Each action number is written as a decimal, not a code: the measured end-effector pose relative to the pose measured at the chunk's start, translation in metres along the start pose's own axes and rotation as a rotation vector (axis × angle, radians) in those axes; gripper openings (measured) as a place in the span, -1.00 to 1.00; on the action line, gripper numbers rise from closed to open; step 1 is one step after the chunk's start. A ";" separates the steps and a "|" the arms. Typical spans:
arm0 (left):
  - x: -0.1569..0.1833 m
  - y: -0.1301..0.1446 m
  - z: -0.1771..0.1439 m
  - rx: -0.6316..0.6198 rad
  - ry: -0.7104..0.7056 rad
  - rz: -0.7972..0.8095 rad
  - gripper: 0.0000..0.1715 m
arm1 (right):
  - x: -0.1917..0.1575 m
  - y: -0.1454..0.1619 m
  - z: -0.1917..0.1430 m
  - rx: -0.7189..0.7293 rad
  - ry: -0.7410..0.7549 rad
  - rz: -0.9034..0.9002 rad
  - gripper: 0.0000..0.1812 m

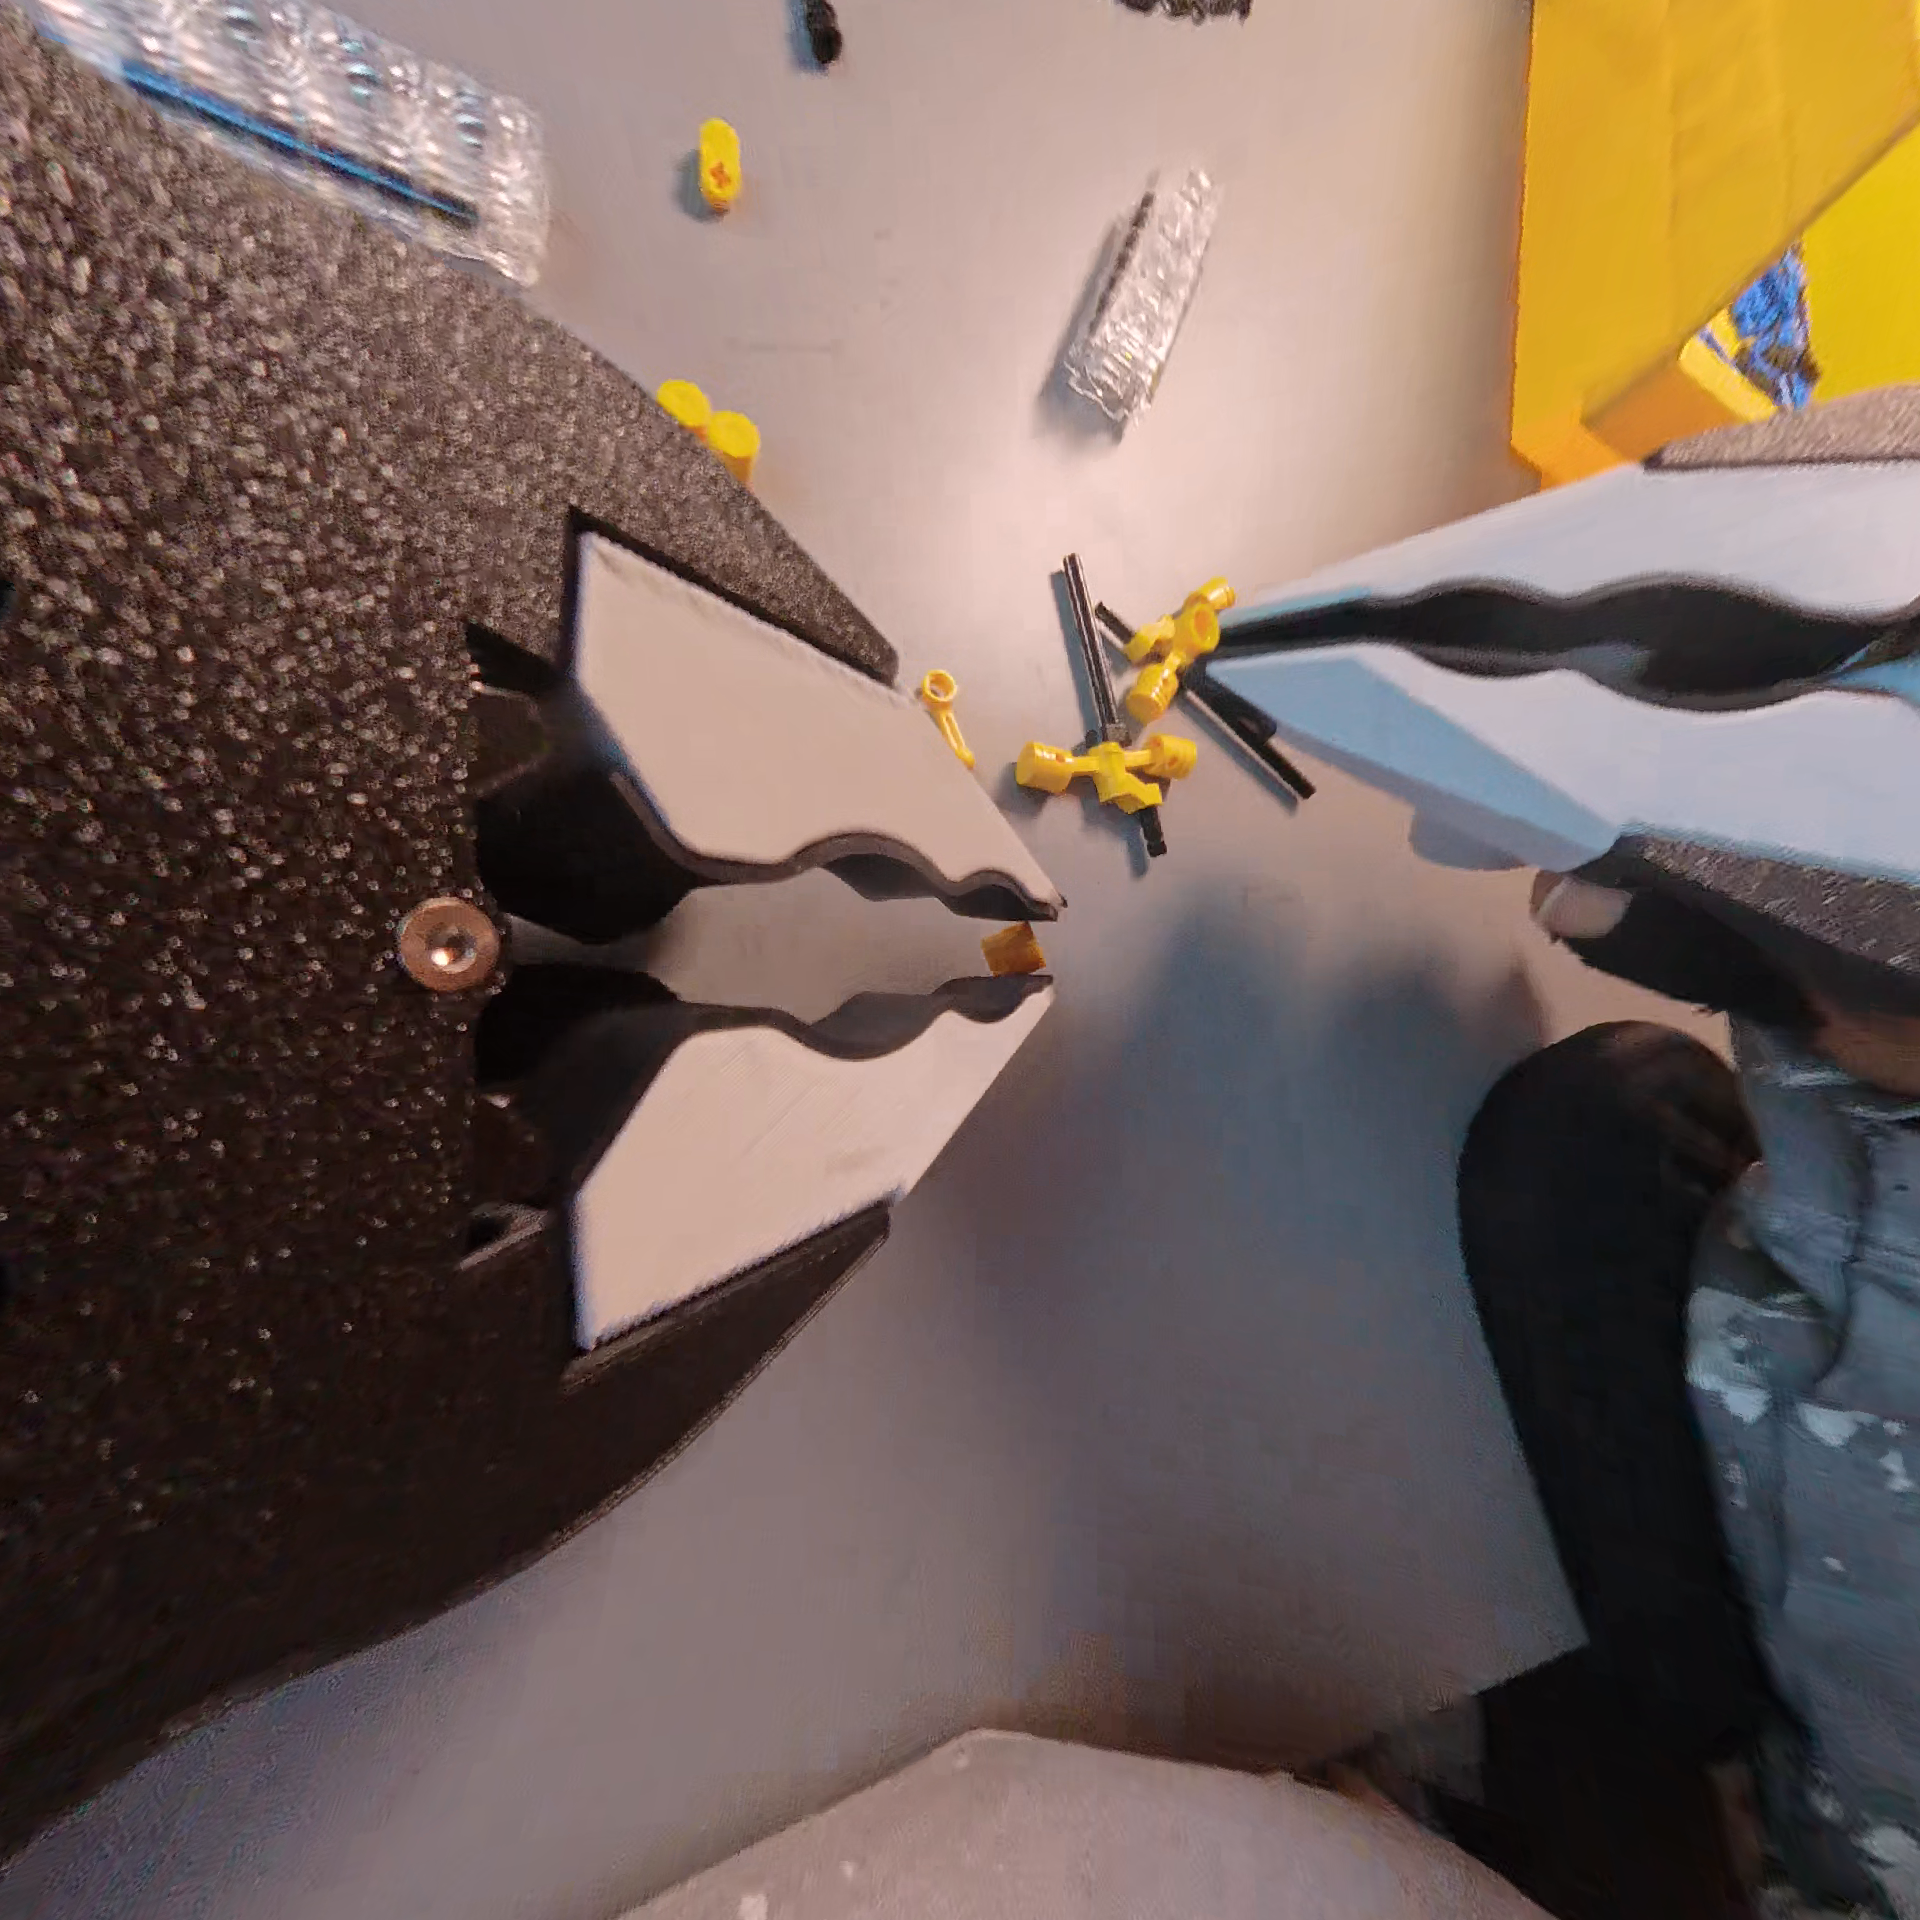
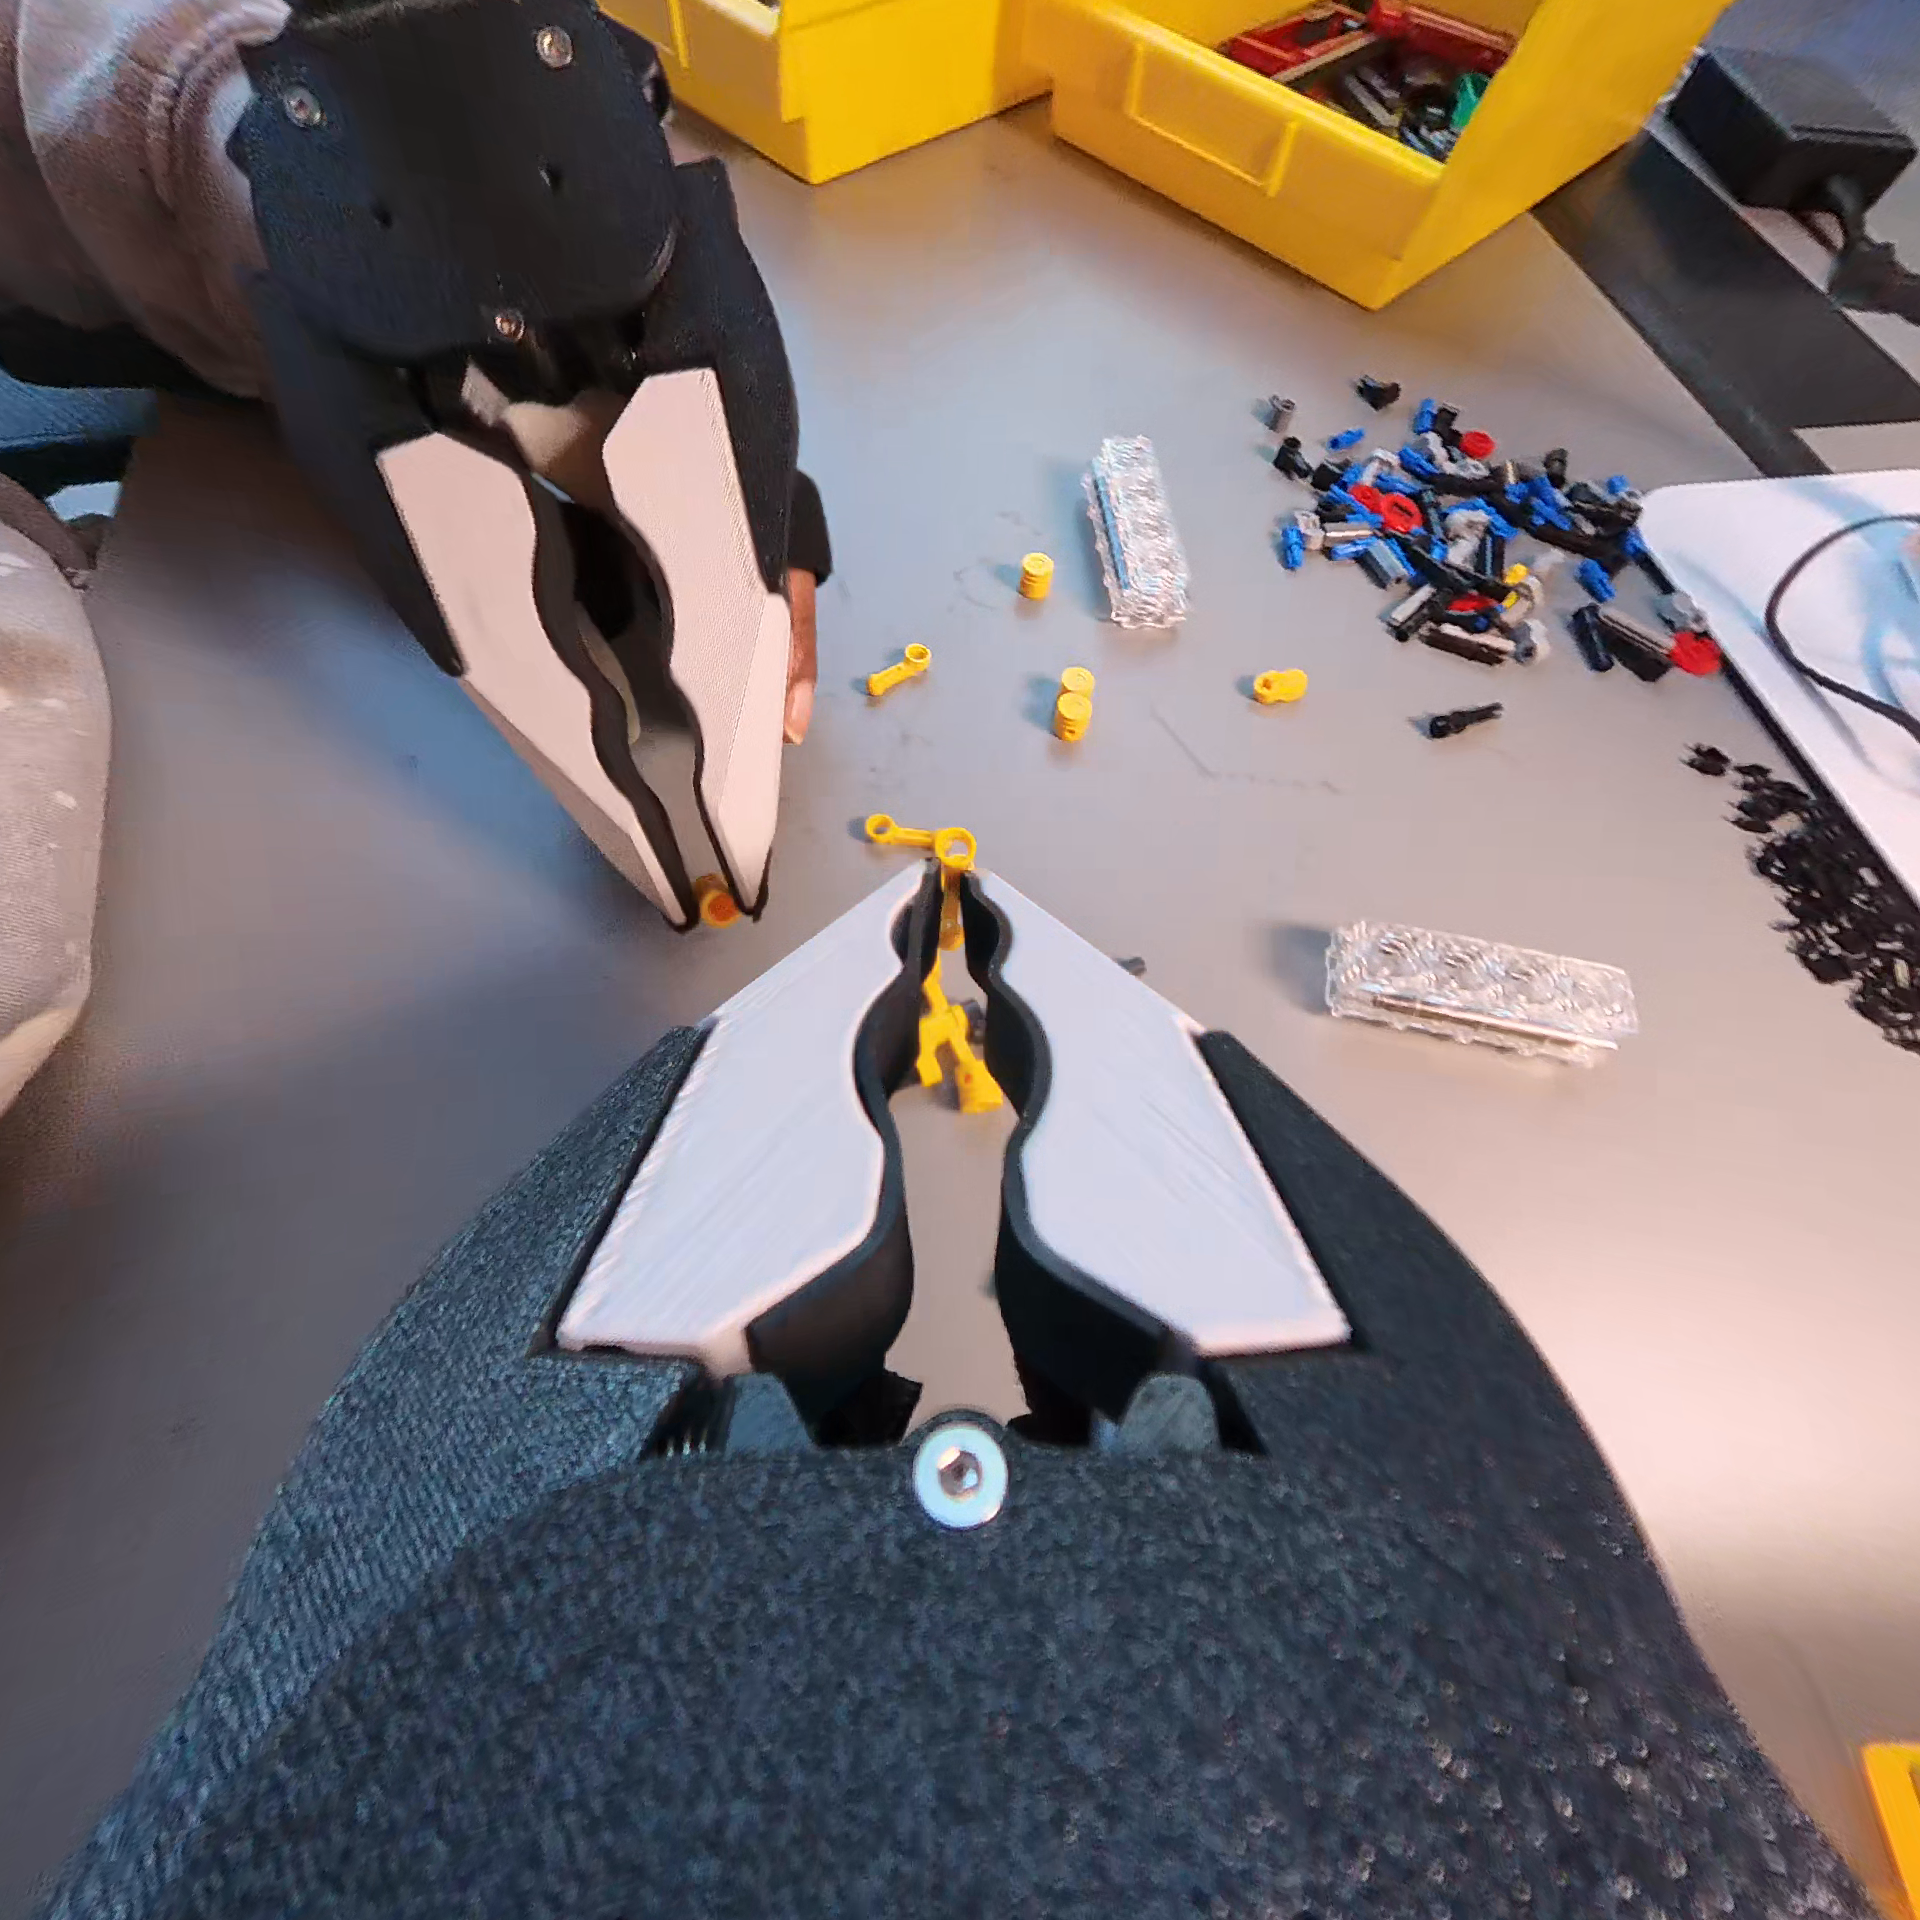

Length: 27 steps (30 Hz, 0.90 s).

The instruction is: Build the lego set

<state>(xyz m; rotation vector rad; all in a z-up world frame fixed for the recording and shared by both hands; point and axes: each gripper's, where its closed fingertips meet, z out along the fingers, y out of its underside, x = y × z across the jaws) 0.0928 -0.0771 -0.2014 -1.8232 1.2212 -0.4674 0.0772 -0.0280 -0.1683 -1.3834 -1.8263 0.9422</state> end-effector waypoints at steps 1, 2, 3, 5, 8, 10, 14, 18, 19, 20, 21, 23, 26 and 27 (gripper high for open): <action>0.001 0.002 0.003 -0.018 0.016 0.025 -0.88 | 0.002 0.002 -0.001 -0.002 0.008 0.003 -0.96; 0.001 0.005 0.004 -0.030 0.030 0.043 -0.88 | 0.003 0.003 -0.002 -0.005 0.013 0.003 -0.96; 0.003 0.008 0.003 -0.039 0.043 0.055 -0.88 | 0.003 0.004 -0.002 -0.006 0.016 0.001 -0.96; 0.004 0.013 -0.002 -0.050 0.052 0.063 -0.88 | 0.003 0.004 -0.001 -0.007 0.012 0.000 -0.96; 0.006 0.021 -0.014 -0.061 0.051 0.049 -0.88 | 0.000 0.007 0.003 -0.015 -0.007 0.008 -0.97; 0.006 0.026 -0.021 -0.066 0.045 0.040 -0.87 | -0.003 0.008 0.006 -0.019 -0.021 0.010 -0.97; 0.012 0.036 -0.033 -0.088 0.072 0.024 -0.85 | -0.009 0.007 0.010 -0.010 -0.050 0.013 -0.97; 0.009 0.039 -0.040 -0.084 0.061 -0.014 -0.84 | -0.013 0.002 0.010 0.017 -0.070 0.028 -0.96; 0.009 0.038 -0.041 -0.077 0.065 -0.027 -0.84 | -0.014 0.000 0.010 0.028 -0.076 0.031 -0.96; 0.009 0.038 -0.041 -0.077 0.062 -0.033 -0.83 | -0.015 -0.002 0.009 0.044 -0.082 0.036 -0.96; 0.008 0.038 -0.040 -0.083 0.060 -0.037 -0.83 | -0.016 -0.006 0.008 0.064 -0.091 0.044 -0.96; 0.008 0.039 -0.035 -0.099 0.070 -0.043 -0.85 | -0.019 -0.014 0.006 0.110 -0.109 0.053 -0.96; 0.012 0.039 -0.028 -0.130 0.091 -0.026 -0.88 | -0.022 -0.025 0.002 0.179 -0.130 0.068 -0.96; 0.012 0.037 -0.026 -0.126 0.097 -0.024 -0.88 | -0.022 -0.029 0.001 0.202 -0.136 0.075 -0.96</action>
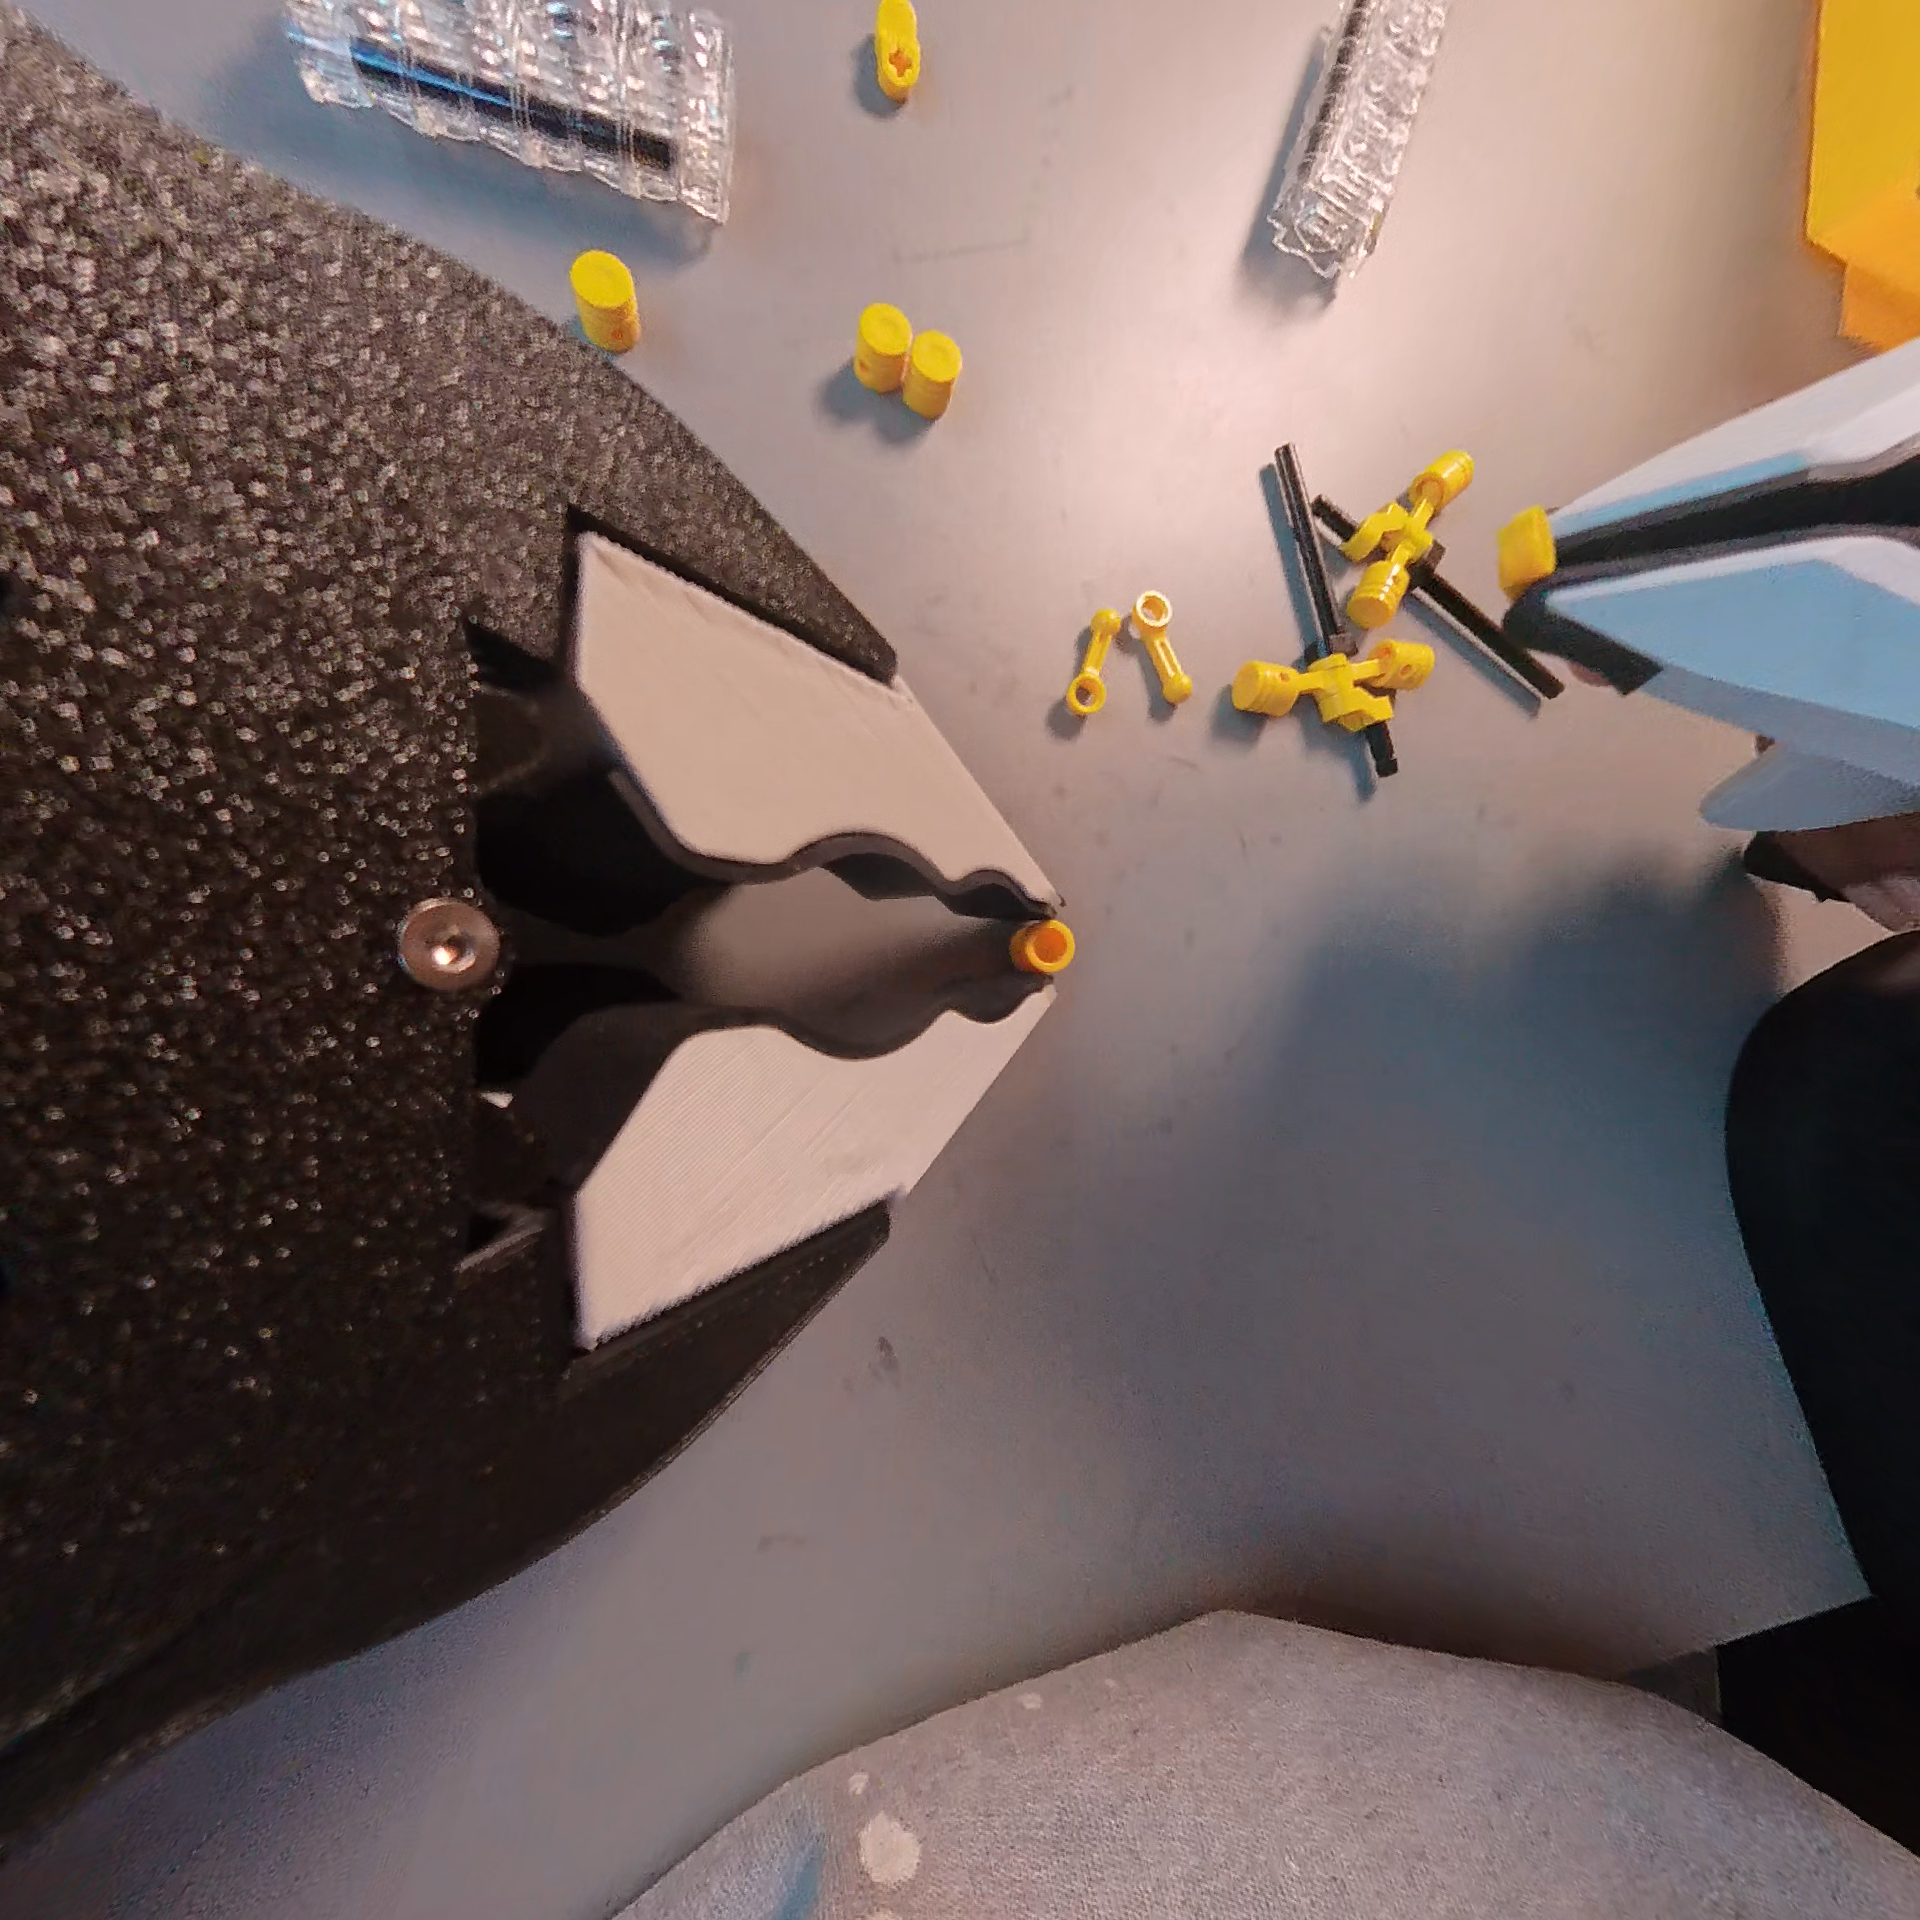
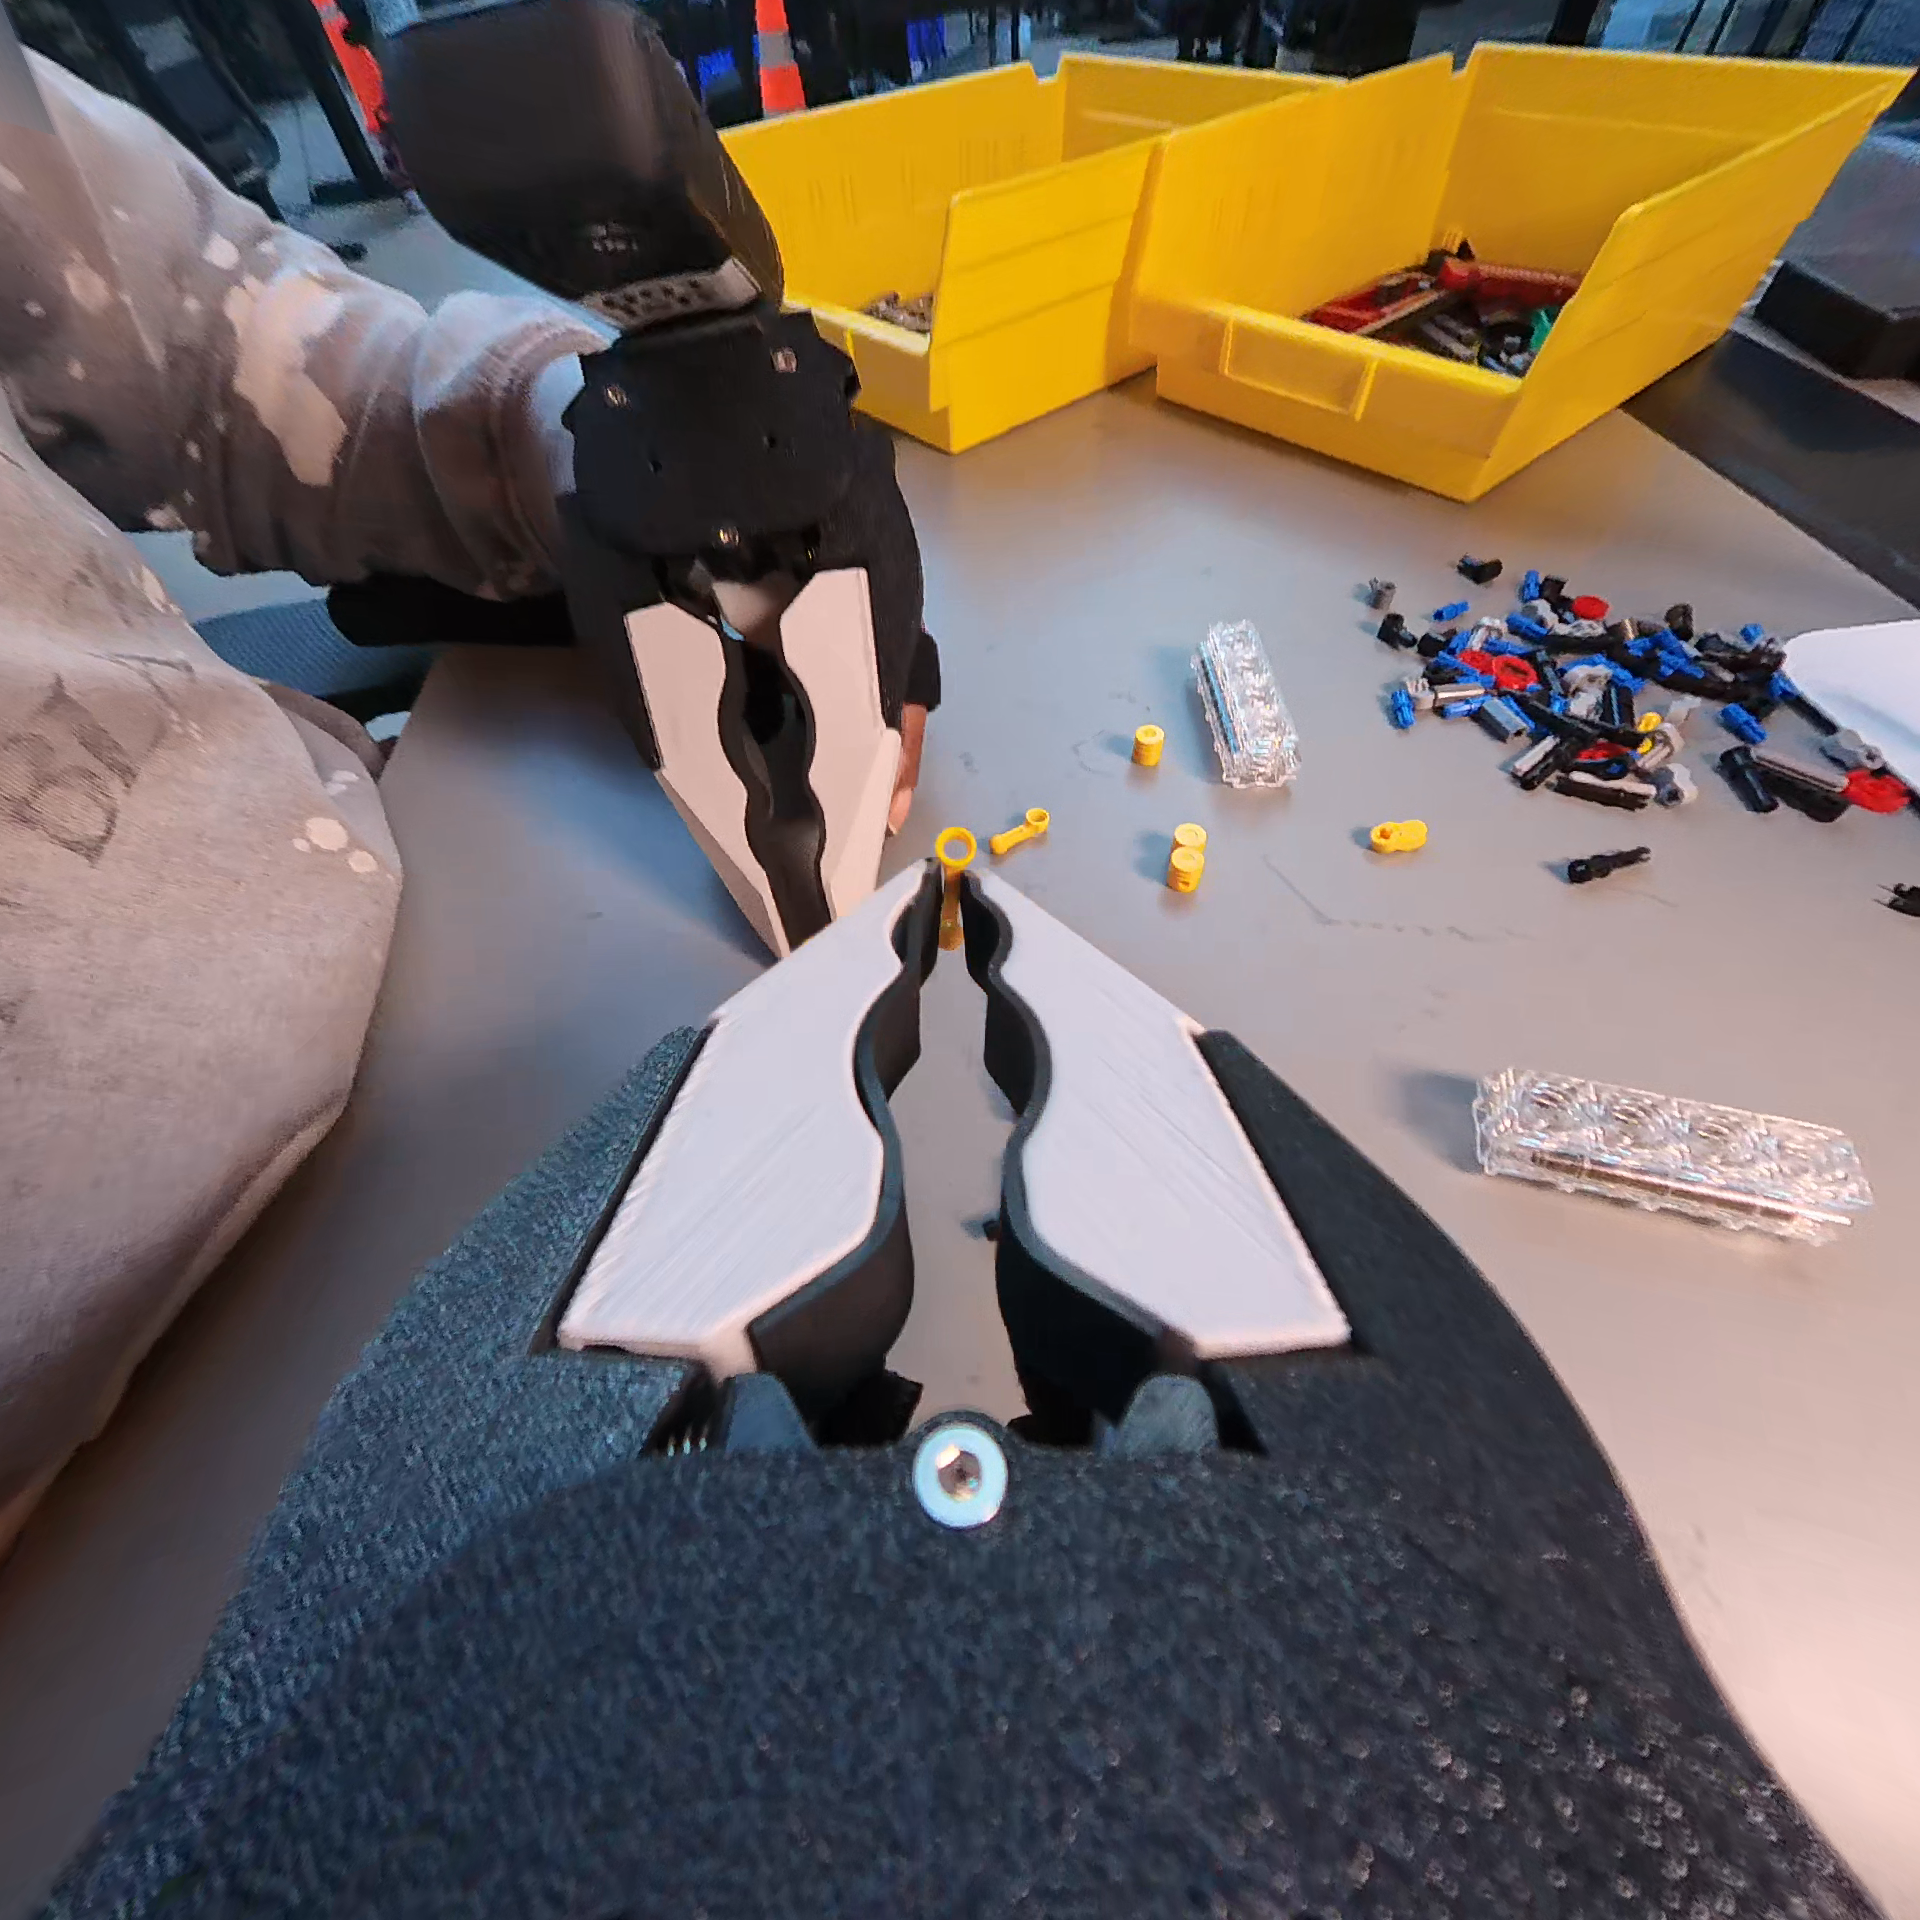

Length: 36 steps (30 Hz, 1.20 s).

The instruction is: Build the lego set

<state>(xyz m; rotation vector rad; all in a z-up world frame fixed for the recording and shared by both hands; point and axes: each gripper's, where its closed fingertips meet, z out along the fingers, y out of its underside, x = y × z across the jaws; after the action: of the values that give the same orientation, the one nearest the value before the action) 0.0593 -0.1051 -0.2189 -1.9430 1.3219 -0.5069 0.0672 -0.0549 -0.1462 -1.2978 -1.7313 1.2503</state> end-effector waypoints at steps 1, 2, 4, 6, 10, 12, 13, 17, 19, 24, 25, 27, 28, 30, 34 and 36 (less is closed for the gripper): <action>0.000 -0.002 0.000 0.008 0.009 -0.005 -0.86 | -0.001 -0.004 -0.001 0.024 -0.004 0.006 -0.96; -0.001 -0.005 -0.003 0.028 0.014 -0.018 -0.81 | -0.001 -0.008 -0.001 0.050 -0.008 0.013 -0.96; -0.005 -0.019 -0.013 0.126 0.032 -0.083 -0.79 | -0.002 -0.019 -0.002 0.117 -0.006 0.032 -0.97; -0.014 -0.043 -0.027 0.280 0.045 -0.197 -0.79 | 0.000 -0.034 -0.004 0.215 0.007 0.069 -0.97; -0.046 -0.095 -0.054 0.634 0.039 -0.465 -0.75 | 0.010 -0.070 -0.005 0.449 0.072 0.216 -0.97; -0.057 -0.108 -0.065 0.727 0.032 -0.500 -0.75 | 0.011 -0.080 -0.004 0.525 0.083 0.270 -0.97; -0.060 -0.111 -0.070 0.754 0.030 -0.501 -0.75 | 0.012 -0.083 -0.003 0.547 0.090 0.292 -0.97; -0.060 -0.113 -0.083 0.789 0.009 -0.461 -0.87 | 0.007 -0.086 0.003 0.596 0.050 0.367 -0.97; -0.060 -0.111 -0.086 0.782 -0.020 -0.443 -0.88 | 0.006 -0.086 0.006 0.613 0.029 0.399 -0.97; -0.053 -0.101 -0.088 0.702 -0.069 -0.351 -0.94 | -0.002 -0.083 0.012 0.558 -0.032 0.347 -0.94; -0.051 -0.098 -0.088 0.676 -0.071 -0.322 -0.94 | -0.006 -0.082 0.013 0.525 -0.063 0.317 -0.93; -0.047 -0.091 -0.084 0.601 -0.088 -0.254 -0.94 | -0.012 -0.076 0.014 0.426 -0.097 0.218 -0.89; -0.042 -0.087 -0.081 0.560 -0.079 -0.215 -0.94 | -0.014 -0.072 0.014 0.368 -0.103 0.153 -0.86; -0.029 -0.083 -0.075 0.506 -0.010 -0.170 -0.94 | -0.019 -0.063 0.014 0.237 -0.125 0.015 -0.82; -0.007 -0.077 -0.063 0.450 0.131 -0.153 -0.94 | -0.040 -0.040 0.016 -0.079 -0.233 -0.263 -0.74; 0.004 -0.073 -0.056 0.422 0.194 -0.145 -0.94 | -0.048 -0.031 0.018 -0.197 -0.281 -0.370 -0.74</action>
<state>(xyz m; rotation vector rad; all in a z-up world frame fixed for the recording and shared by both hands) 0.0692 -0.1124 -0.1276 -1.6714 1.0839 -0.9825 0.0561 -0.1081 -0.1207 -0.8734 -2.2209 1.1043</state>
